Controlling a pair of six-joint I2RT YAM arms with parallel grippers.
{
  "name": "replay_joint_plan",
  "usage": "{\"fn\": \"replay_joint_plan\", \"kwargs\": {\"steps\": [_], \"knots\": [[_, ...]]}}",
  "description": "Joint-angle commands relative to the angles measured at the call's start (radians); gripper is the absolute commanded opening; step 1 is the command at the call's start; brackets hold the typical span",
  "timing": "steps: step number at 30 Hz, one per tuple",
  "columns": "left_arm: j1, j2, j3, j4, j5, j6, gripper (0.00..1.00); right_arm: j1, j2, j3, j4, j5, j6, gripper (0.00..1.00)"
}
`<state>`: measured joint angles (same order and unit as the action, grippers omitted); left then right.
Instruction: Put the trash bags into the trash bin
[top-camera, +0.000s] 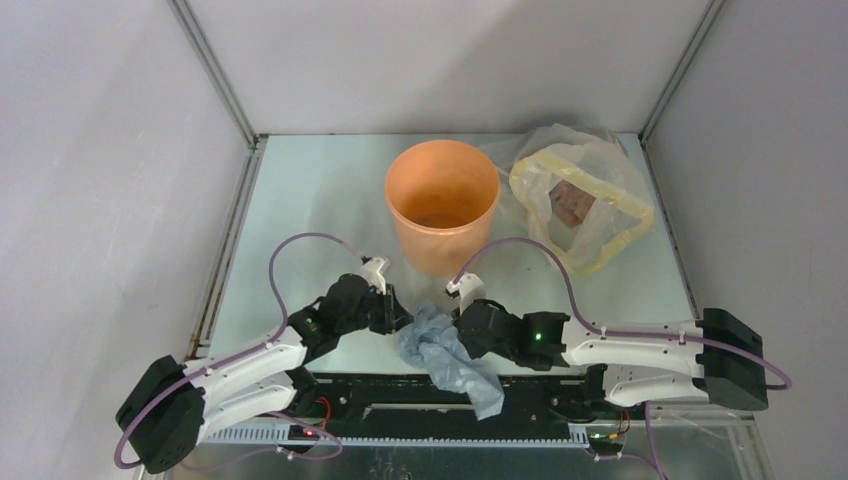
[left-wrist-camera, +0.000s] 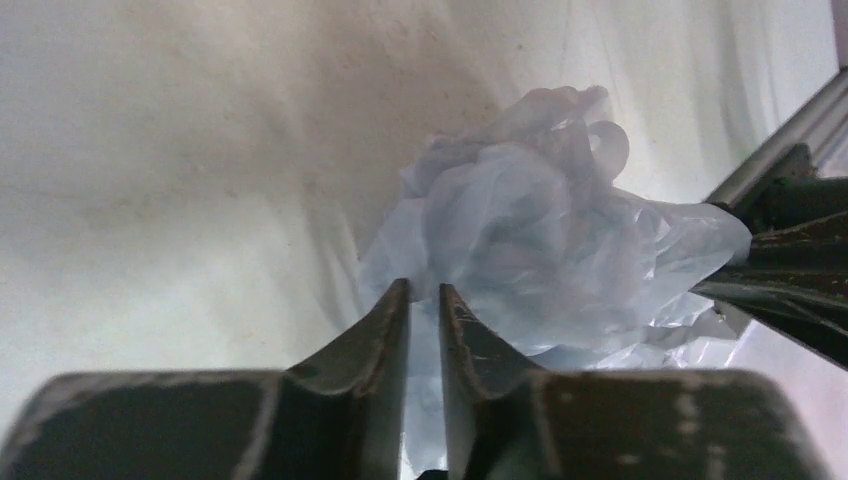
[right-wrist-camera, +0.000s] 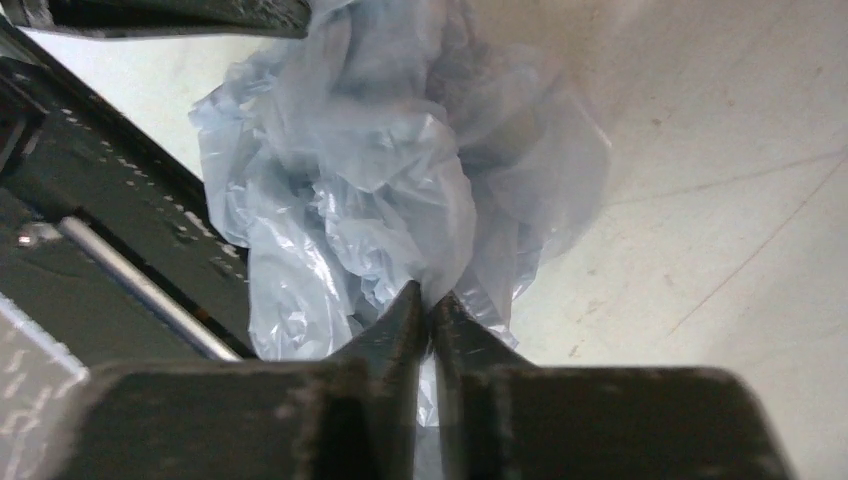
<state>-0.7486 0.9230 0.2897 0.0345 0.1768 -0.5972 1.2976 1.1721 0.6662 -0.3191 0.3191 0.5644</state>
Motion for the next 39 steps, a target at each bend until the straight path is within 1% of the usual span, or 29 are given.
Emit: {"fn": "replay_joint_plan", "kwargs": {"steps": [1,3,4,7,9,12,17,19,23,29,32,36,39], "knots": [[-0.003,-0.006,-0.009,0.006,-0.103,-0.026,0.16,-0.026,0.014,0.002,0.035,0.076,0.047,0.02],[-0.002,-0.014,-0.003,-0.006,-0.142,-0.033,0.03,-0.054,0.015,0.001,0.035,0.076,0.052,0.00],[0.002,-0.018,0.002,-0.020,-0.162,-0.037,0.00,-0.072,0.015,0.002,0.035,0.075,0.050,0.00],[0.035,-0.028,0.017,-0.073,-0.223,-0.054,0.00,-0.148,0.004,0.001,0.035,0.070,0.039,0.00],[0.092,-0.032,0.015,-0.067,-0.207,-0.065,0.00,-0.216,-0.001,0.000,0.055,0.033,0.015,0.00],[0.169,-0.027,0.023,-0.039,-0.151,-0.067,0.00,-0.319,0.007,0.001,0.132,-0.055,-0.053,0.00],[0.200,0.025,0.108,0.007,-0.174,-0.035,0.00,-0.457,0.043,0.004,0.285,-0.190,-0.084,0.00],[0.220,0.061,0.127,0.023,-0.173,-0.035,0.00,-0.499,0.072,0.013,0.327,-0.205,-0.082,0.00],[0.279,0.140,0.164,0.079,-0.148,-0.044,0.00,-0.552,0.162,0.075,0.385,-0.225,-0.085,0.00],[0.373,0.256,0.246,0.137,-0.054,-0.044,0.00,-0.625,0.306,0.198,0.450,-0.302,-0.064,0.00],[0.397,0.284,0.285,0.141,-0.063,-0.036,0.00,-0.652,0.371,0.262,0.467,-0.322,-0.049,0.00],[0.445,0.360,0.353,0.143,-0.063,-0.020,0.00,-0.711,0.509,0.359,0.506,-0.406,-0.004,0.00],[0.479,0.390,0.399,0.147,-0.095,-0.008,0.00,-0.724,0.623,0.498,0.484,-0.429,-0.008,0.00]]}}
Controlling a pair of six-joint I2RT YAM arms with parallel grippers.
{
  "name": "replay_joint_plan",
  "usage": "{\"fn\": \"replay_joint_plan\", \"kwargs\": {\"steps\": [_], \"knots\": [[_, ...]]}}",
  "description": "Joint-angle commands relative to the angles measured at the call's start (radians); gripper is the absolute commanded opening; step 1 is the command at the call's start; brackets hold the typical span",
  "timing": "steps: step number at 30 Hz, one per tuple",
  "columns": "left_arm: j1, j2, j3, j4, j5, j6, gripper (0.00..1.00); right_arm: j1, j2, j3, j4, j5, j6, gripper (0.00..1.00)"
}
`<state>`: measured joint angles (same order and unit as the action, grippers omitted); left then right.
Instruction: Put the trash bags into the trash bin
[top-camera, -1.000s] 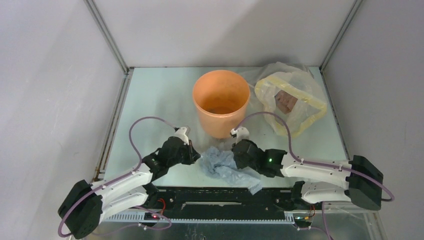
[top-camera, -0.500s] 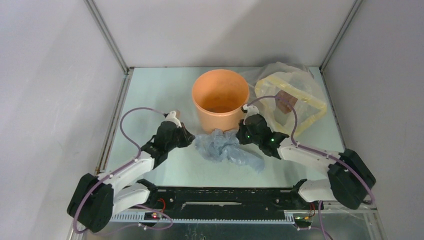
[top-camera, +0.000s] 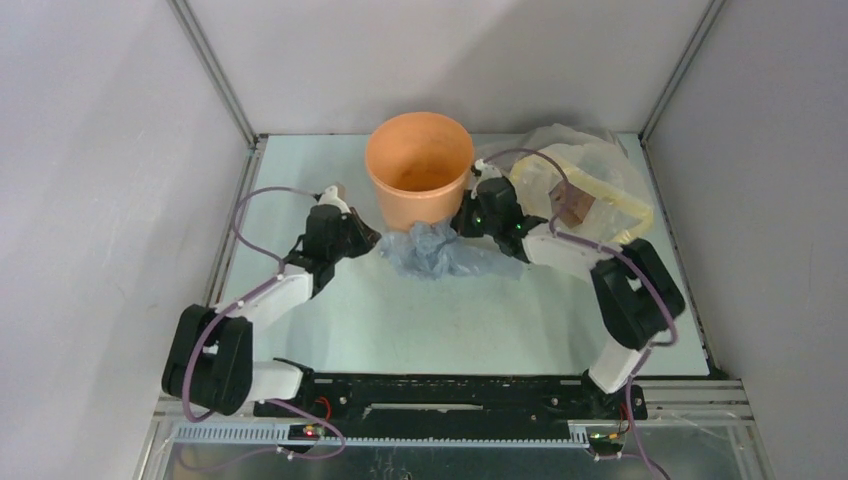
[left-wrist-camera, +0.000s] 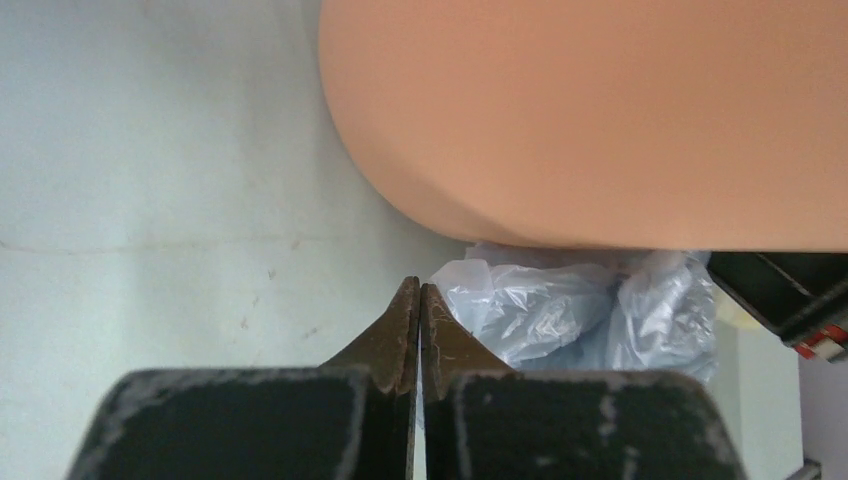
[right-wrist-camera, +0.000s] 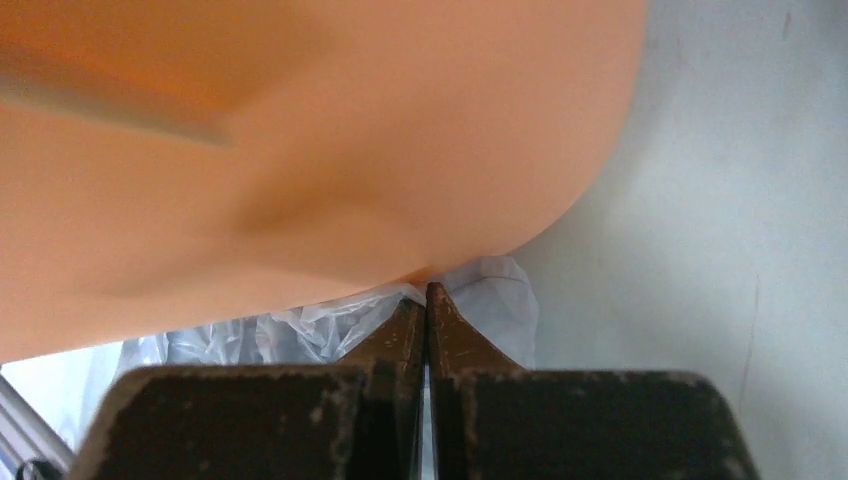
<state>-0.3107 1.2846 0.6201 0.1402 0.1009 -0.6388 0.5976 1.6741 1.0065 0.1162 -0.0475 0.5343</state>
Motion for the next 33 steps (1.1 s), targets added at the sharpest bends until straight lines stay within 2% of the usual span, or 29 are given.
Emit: {"fn": "replay_joint_plan", "kwargs": {"steps": [1,8,11,14,22,26,33], "knots": [[0.057,0.035,0.082,0.042,-0.025,0.035,0.00,-0.024,0.159,0.234,0.031,-0.060,0.020,0.00],[0.148,0.107,0.201,-0.003,0.007,0.057,0.00,-0.047,0.333,0.533,-0.073,-0.111,0.036,0.00],[0.159,0.082,0.208,-0.038,0.129,0.048,0.00,-0.044,0.222,0.456,-0.080,-0.085,0.013,0.00],[0.155,-0.016,0.115,-0.026,0.153,0.009,0.00,-0.050,0.099,0.359,-0.108,-0.068,-0.016,0.00],[0.155,-0.291,-0.122,-0.065,0.061,-0.038,0.00,-0.073,-0.178,0.227,-0.356,-0.057,-0.065,0.00],[0.157,-0.434,-0.236,-0.088,-0.006,-0.058,0.00,-0.115,-0.306,0.173,-0.424,-0.034,-0.063,0.00],[0.158,-0.546,-0.257,-0.204,-0.011,-0.047,0.00,-0.217,-0.412,0.161,-0.490,-0.029,-0.072,0.05]]}}
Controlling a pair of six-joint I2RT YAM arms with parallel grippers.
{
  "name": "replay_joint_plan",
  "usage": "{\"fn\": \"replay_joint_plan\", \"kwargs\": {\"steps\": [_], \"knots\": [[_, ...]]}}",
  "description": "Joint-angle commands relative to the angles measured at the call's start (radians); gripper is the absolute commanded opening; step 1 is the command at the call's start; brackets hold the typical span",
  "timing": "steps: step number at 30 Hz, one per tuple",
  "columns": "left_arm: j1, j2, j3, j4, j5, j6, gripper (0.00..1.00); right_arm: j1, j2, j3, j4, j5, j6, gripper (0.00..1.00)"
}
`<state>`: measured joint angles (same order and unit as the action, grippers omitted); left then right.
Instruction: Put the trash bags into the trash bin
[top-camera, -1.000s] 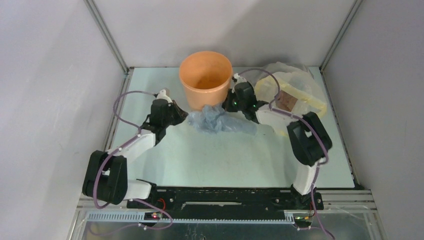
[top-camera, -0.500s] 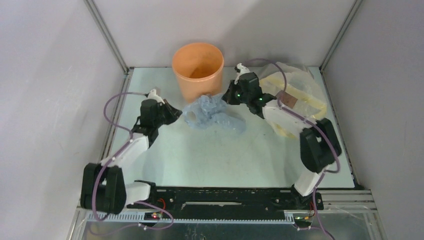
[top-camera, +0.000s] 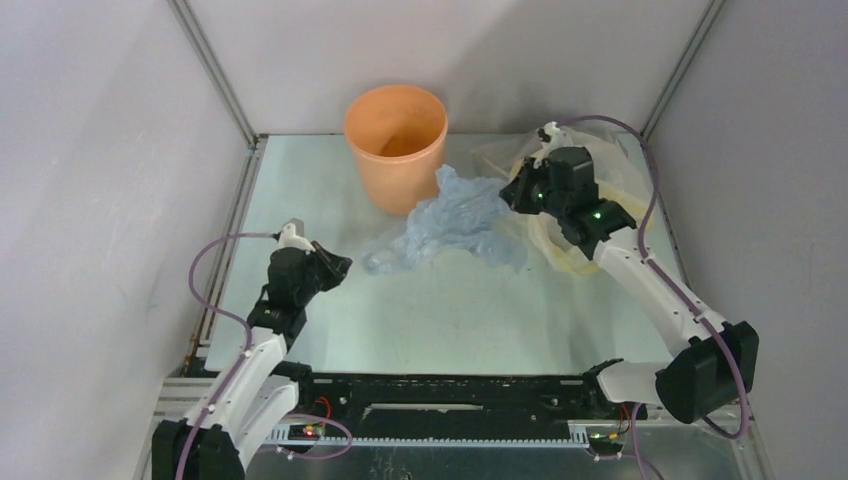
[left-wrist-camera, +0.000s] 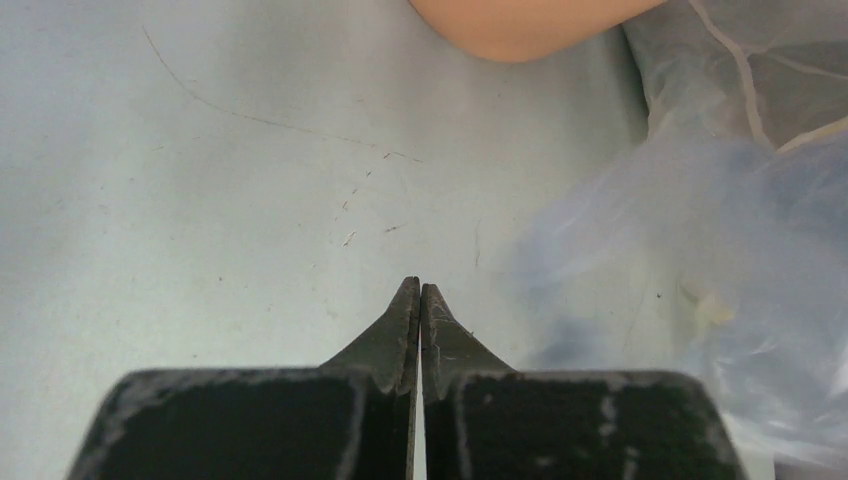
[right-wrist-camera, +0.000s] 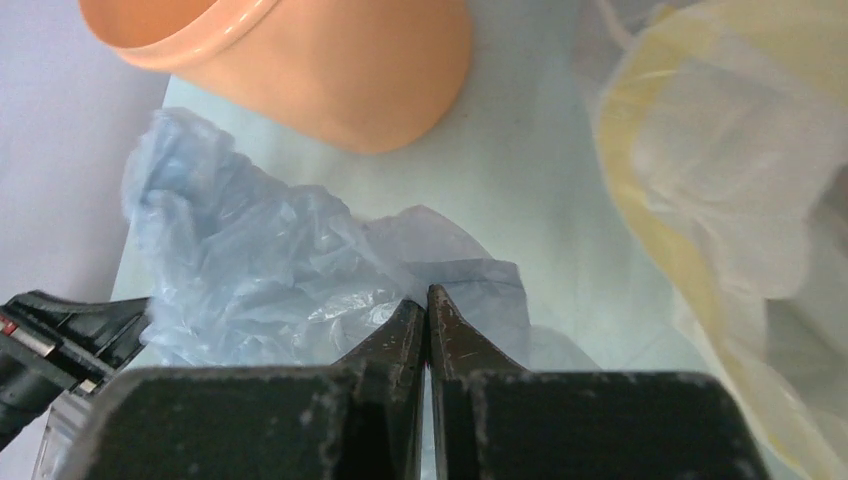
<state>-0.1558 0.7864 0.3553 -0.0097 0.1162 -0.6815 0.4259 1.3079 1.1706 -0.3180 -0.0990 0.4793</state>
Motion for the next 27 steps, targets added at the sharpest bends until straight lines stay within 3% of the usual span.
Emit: {"fn": "replay_joint_plan", "kwargs": {"steps": [1,7,10,11,13,15,17,22,27], "knots": [[0.005,-0.059,0.010,-0.069,-0.032,-0.004,0.00,-0.058,-0.054,-0.003,-0.060,0.024,-0.016,0.05],[0.013,-0.130,-0.014,-0.076,-0.031,-0.046,0.00,-0.142,-0.099,-0.002,-0.068,0.049,-0.004,0.06],[0.013,-0.126,-0.001,-0.050,0.038,-0.038,0.00,-0.150,-0.107,-0.002,-0.067,-0.011,-0.014,0.05],[0.012,-0.122,0.001,-0.026,0.080,-0.032,0.03,-0.147,-0.105,-0.003,-0.069,-0.044,-0.015,0.05],[-0.003,-0.119,0.011,-0.005,0.129,-0.002,0.18,-0.137,-0.103,-0.003,-0.081,-0.094,-0.008,0.05],[-0.040,-0.126,0.020,-0.006,0.119,0.035,0.35,-0.108,-0.109,-0.003,-0.098,-0.132,-0.003,0.04],[-0.083,-0.139,0.027,-0.004,0.088,0.058,0.45,-0.066,-0.120,-0.002,-0.110,-0.156,-0.002,0.03],[-0.166,-0.198,0.045,0.005,0.050,0.107,0.59,0.015,-0.182,-0.003,-0.144,-0.271,0.037,0.02],[-0.174,-0.309,0.028,-0.004,0.033,0.120,0.66,-0.026,-0.200,-0.003,-0.211,-0.350,0.050,0.01]]}}
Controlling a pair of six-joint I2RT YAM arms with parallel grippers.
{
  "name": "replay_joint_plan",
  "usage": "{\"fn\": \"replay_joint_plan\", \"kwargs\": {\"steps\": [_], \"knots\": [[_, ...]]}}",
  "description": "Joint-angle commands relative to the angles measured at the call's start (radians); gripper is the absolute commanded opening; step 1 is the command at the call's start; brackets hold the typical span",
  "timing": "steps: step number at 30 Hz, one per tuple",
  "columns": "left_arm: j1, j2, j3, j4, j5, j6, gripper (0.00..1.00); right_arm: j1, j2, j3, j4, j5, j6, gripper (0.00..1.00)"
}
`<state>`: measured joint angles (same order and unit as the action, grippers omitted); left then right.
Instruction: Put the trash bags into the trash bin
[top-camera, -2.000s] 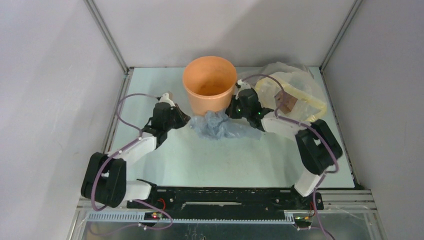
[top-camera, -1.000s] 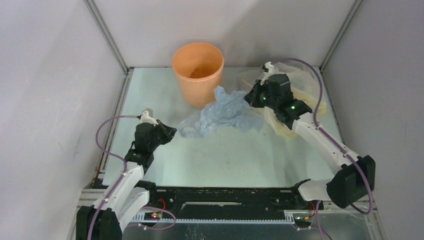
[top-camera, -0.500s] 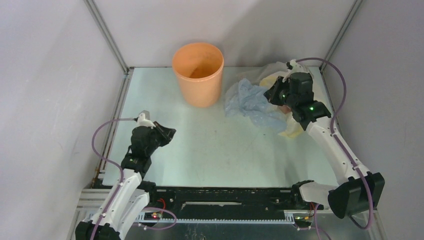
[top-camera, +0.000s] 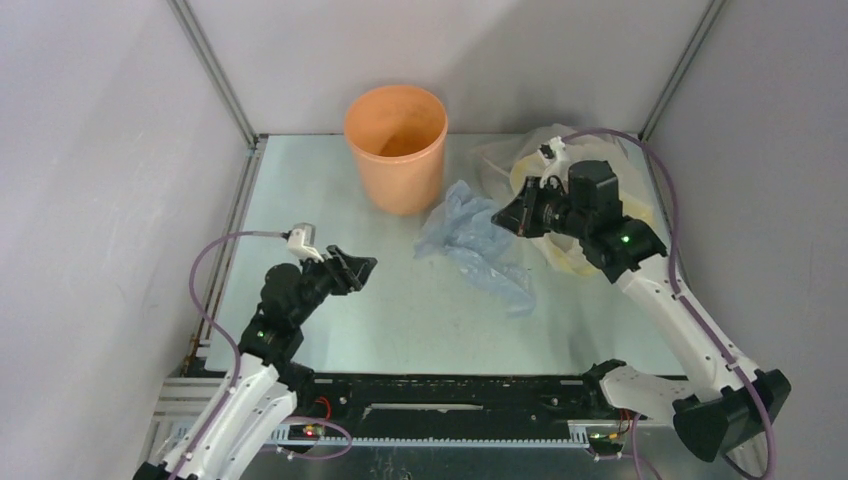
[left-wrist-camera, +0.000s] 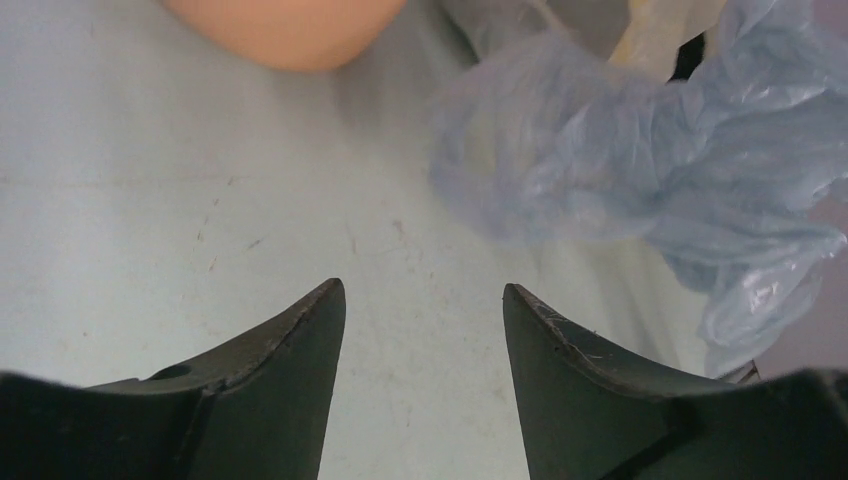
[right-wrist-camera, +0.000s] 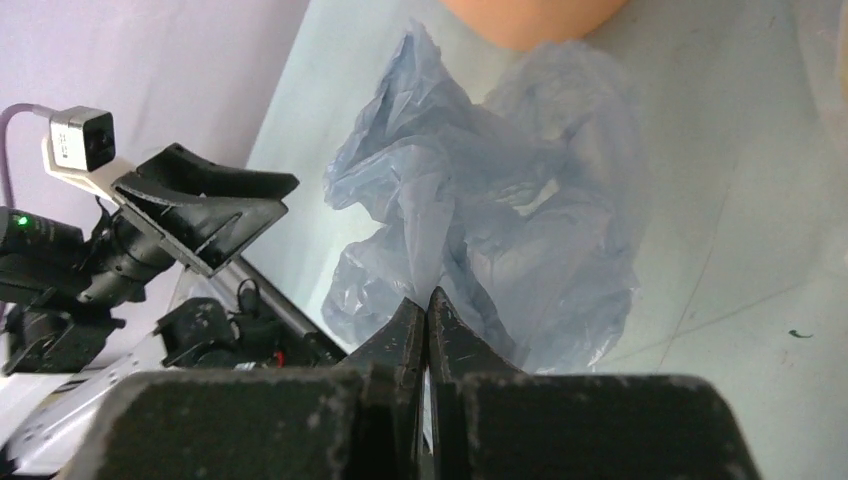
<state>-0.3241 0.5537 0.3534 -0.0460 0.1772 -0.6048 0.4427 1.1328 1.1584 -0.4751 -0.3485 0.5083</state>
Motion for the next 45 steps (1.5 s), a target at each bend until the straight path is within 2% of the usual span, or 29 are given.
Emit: {"fn": "replay_joint_plan", "kwargs": {"steps": [1,3,4,6,7,8,10,13,17,19,22,24,30,35,40,41,45], "knots": [[-0.006,-0.088,0.027,0.028,-0.027,0.043,0.66,-0.075,-0.011,0.009,-0.060,-0.122,0.024,0.01],[-0.006,-0.094,0.023,0.026,-0.016,0.040,0.66,-0.153,0.037,-0.002,-0.027,-0.204,0.037,0.03],[-0.007,-0.090,0.022,0.027,-0.010,0.038,0.67,-0.179,0.054,-0.013,0.009,-0.251,0.053,0.08],[-0.010,-0.068,0.025,0.035,0.007,0.039,0.67,-0.237,0.116,-0.017,0.057,-0.284,0.065,0.60],[-0.012,-0.051,0.029,0.041,0.018,0.043,0.67,-0.247,0.136,-0.014,0.063,-0.245,0.057,0.73],[-0.016,-0.034,0.035,0.041,0.030,0.048,0.68,-0.248,0.149,-0.006,0.053,-0.203,0.026,0.82],[-0.030,-0.002,0.045,0.041,0.041,0.066,0.69,-0.225,0.150,0.001,0.013,-0.123,-0.046,0.88],[-0.044,0.039,0.051,0.041,0.037,0.097,0.69,-0.139,0.124,-0.001,-0.057,0.041,-0.160,0.87],[-0.064,0.088,0.054,0.079,0.015,0.128,0.69,0.032,0.107,-0.019,-0.096,0.240,-0.299,0.77],[-0.077,0.117,0.060,0.102,0.008,0.137,0.70,0.071,0.113,-0.030,-0.074,0.268,-0.334,0.74],[-0.097,0.181,0.082,0.134,-0.006,0.152,0.70,0.092,0.138,-0.031,-0.008,0.247,-0.351,0.62],[-0.106,0.228,0.105,0.138,-0.007,0.158,0.70,0.113,0.156,-0.030,0.040,0.223,-0.370,0.60],[-0.110,0.302,0.142,0.134,-0.059,0.143,0.70,0.219,0.260,0.004,0.089,0.245,-0.429,0.62],[-0.110,0.385,0.190,0.098,-0.113,0.126,0.64,0.301,0.398,0.087,0.069,0.387,-0.467,0.64],[-0.109,0.441,0.220,0.078,-0.145,0.121,0.63,0.321,0.518,0.161,0.047,0.505,-0.472,0.64],[-0.109,0.449,0.225,0.074,-0.150,0.122,0.63,0.322,0.542,0.176,0.040,0.529,-0.474,0.62],[-0.101,0.466,0.234,0.066,-0.159,0.110,0.63,0.343,0.602,0.212,0.004,0.625,-0.479,0.39]]}}
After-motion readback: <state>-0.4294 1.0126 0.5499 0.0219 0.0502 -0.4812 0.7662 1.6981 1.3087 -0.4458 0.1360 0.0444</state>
